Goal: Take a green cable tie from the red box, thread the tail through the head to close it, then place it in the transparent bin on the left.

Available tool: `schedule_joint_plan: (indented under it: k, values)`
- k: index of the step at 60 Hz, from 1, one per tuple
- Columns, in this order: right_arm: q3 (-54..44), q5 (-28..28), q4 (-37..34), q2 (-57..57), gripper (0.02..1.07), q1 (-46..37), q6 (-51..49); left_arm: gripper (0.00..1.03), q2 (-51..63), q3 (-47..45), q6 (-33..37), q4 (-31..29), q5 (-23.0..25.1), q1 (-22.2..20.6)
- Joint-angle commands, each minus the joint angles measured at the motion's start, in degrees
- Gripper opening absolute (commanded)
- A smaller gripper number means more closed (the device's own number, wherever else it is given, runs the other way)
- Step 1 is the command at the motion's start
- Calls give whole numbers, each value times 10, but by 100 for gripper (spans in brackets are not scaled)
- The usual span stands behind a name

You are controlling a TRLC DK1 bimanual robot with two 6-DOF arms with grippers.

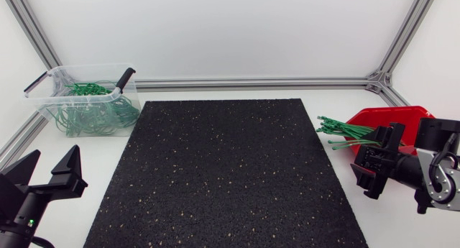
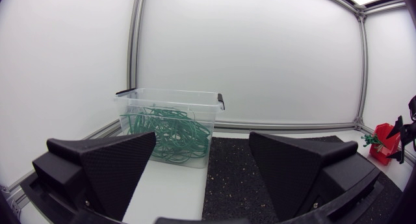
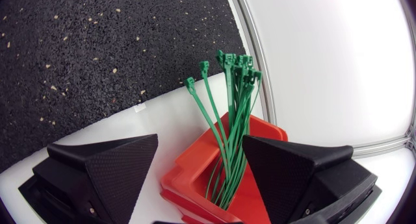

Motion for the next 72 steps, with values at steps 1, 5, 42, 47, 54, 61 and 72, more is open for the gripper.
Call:
schedule_joint_plan:
  k: [1, 5, 42, 47, 54, 61, 72]
  values:
    - [-23, -1, 37, 28, 93, -5, -36, 100, -4, -24, -14, -4, -4, 2]
    - [-22, -7, 60, 51, 92, -7, -38, 100, -4, -24, -14, -4, -4, 1]
    - [-21, -75, 169, 138, 39, -24, -75, 100, -4, -24, -14, -5, -4, 6]
    - [-18, -75, 176, 142, 39, -24, -76, 100, -4, -24, -14, -5, -4, 6]
    - [-15, -74, 185, 149, 39, -24, -77, 100, -4, -24, -14, -6, -4, 5]
    - [-15, -72, 213, 157, 39, -24, -79, 100, -4, -24, -14, -7, -4, 4]
    - [-14, -69, 224, 157, 39, -24, -90, 100, -3, -23, -14, -9, -4, -1]
